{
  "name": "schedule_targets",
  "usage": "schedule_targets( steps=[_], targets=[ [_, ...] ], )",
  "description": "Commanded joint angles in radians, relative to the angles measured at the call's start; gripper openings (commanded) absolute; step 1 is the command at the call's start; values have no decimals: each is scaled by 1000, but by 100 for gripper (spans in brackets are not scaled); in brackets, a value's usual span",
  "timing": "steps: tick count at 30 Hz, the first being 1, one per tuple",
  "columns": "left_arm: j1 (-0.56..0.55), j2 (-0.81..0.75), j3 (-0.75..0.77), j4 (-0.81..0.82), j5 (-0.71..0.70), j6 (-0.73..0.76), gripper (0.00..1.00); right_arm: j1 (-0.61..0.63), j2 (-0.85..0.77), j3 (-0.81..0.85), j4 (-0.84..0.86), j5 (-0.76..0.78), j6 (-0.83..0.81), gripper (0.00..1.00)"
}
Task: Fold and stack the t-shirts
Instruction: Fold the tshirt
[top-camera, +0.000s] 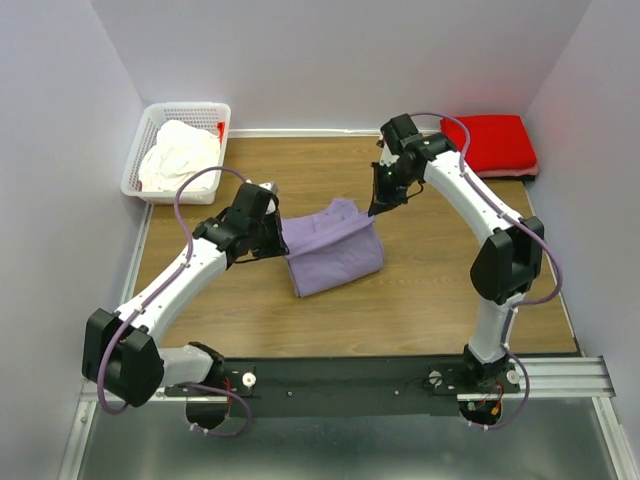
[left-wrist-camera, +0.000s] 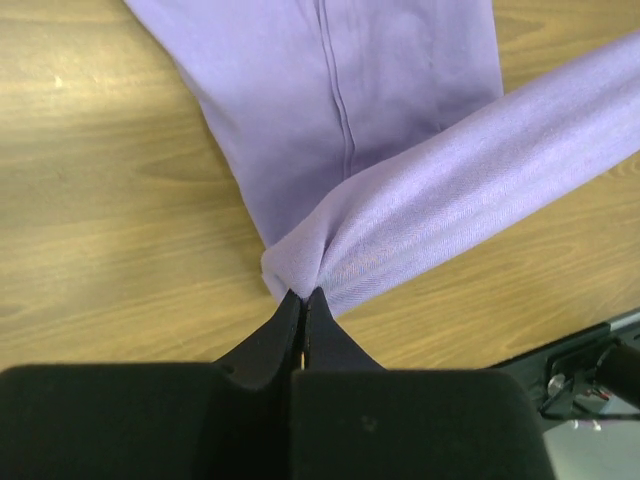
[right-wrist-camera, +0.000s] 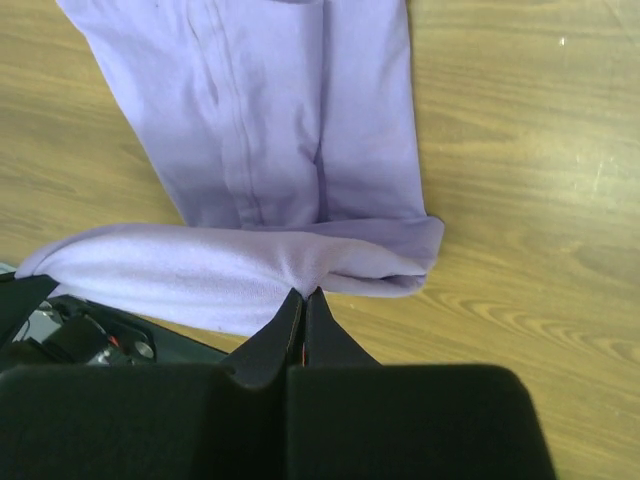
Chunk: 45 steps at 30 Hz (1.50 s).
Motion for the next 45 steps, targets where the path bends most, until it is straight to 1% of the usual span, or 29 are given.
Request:
schedule_targets(
  steps=[1, 5, 11, 17, 23, 25, 28, 29, 30, 32, 33, 34, 35, 36, 37, 39, 41, 44, 45],
  targets=[
    [45, 36, 24, 57, 9, 47, 0, -21, 70, 78, 38, 2, -24, 0],
    [77, 77, 24, 123, 11, 44, 0, -25, 123, 147, 52, 9, -28, 1],
    [103, 146, 39, 219, -21, 55, 0, -29, 193, 194, 116, 20, -31, 1],
    [117, 255, 47, 272, -61, 61, 0, -33, 267, 197, 190, 35, -39, 0],
    [125, 315, 25, 336, -97, 52, 0, -35, 304, 150, 280, 35, -41, 0],
    [125, 330, 35, 348, -153, 56, 0, -36, 311, 130, 314, 45, -31, 1],
    [125, 360, 62, 347, -176, 59, 0, -35, 325, 130, 337, 49, -31, 1],
    [126, 360, 65, 342, -179, 59, 1, -35, 327, 133, 336, 49, -36, 1],
    [125, 357, 70, 332, -184, 58, 14, -35, 321, 136, 336, 49, -42, 6],
    [125, 341, 71, 325, -192, 56, 31, -35, 308, 138, 336, 52, -54, 16],
    [125, 315, 67, 324, -207, 52, 50, -35, 296, 138, 337, 55, -65, 31],
    [125, 301, 64, 319, -213, 52, 59, -35, 273, 135, 342, 61, -68, 38],
    [125, 289, 64, 318, -218, 50, 66, -35, 255, 130, 348, 69, -70, 43],
    [125, 260, 62, 315, -218, 53, 75, -35, 238, 115, 354, 87, -71, 53],
    [123, 246, 61, 310, -218, 56, 78, -35, 200, 101, 369, 98, -71, 57],
    [120, 205, 52, 309, -210, 58, 79, -35, 163, 73, 385, 133, -67, 62],
    [105, 163, 33, 313, -192, 58, 78, -35, 95, 8, 435, 123, -64, 63],
    [85, 127, -8, 368, -131, 49, 74, -35, 35, -129, 555, 24, -71, 63],
    [76, 114, -48, 390, -111, 34, 69, -35, 9, -160, 585, -68, -71, 62]
  ],
)
